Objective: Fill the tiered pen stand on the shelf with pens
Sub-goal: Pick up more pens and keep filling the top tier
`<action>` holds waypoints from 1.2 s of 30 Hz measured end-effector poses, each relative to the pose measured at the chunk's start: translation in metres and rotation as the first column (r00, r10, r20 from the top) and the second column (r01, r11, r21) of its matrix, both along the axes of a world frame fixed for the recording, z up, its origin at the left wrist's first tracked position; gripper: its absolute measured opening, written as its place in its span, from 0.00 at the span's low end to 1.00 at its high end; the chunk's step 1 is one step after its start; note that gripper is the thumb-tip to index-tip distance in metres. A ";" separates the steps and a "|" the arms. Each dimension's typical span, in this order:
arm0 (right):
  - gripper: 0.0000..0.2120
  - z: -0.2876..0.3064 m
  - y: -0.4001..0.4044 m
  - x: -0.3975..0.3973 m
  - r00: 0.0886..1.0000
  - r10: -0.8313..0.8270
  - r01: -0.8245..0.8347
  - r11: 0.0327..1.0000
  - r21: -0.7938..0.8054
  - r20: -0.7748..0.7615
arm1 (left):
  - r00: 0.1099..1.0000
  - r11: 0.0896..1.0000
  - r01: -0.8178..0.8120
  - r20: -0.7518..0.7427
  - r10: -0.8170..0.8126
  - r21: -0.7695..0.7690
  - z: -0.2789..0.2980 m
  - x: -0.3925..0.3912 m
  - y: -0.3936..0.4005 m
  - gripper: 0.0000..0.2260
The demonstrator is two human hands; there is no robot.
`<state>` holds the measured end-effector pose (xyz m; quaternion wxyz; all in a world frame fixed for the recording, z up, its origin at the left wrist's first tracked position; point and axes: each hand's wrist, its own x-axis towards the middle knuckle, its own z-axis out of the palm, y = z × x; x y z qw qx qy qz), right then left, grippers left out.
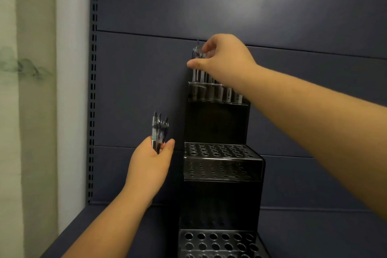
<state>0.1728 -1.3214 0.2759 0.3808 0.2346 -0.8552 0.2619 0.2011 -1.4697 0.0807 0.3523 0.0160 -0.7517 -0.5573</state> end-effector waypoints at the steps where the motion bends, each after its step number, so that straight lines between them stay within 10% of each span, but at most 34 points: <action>1: 0.23 -0.008 0.001 0.005 0.999 0.016 -0.017 1.000 -0.021 -0.049 | 1.000 1.000 -0.004 -0.002 0.004 0.008 0.000 0.000 0.001 0.15; 8: 0.08 -0.084 0.003 0.044 0.987 0.159 -0.159 0.987 0.007 -0.005 | 0.995 0.995 -0.090 -0.043 0.088 -0.037 0.005 0.003 0.005 0.09; 21: 0.19 -0.129 0.005 0.061 0.984 0.043 -0.015 0.987 0.159 -0.173 | 0.992 0.960 -0.117 -0.080 0.099 -0.254 0.014 0.021 0.009 0.04; 36: 0.07 -0.132 0.000 0.044 0.886 0.450 -0.380 0.842 -0.383 0.110 | 0.982 0.877 -0.189 -0.104 0.159 -0.441 0.020 0.030 0.013 0.11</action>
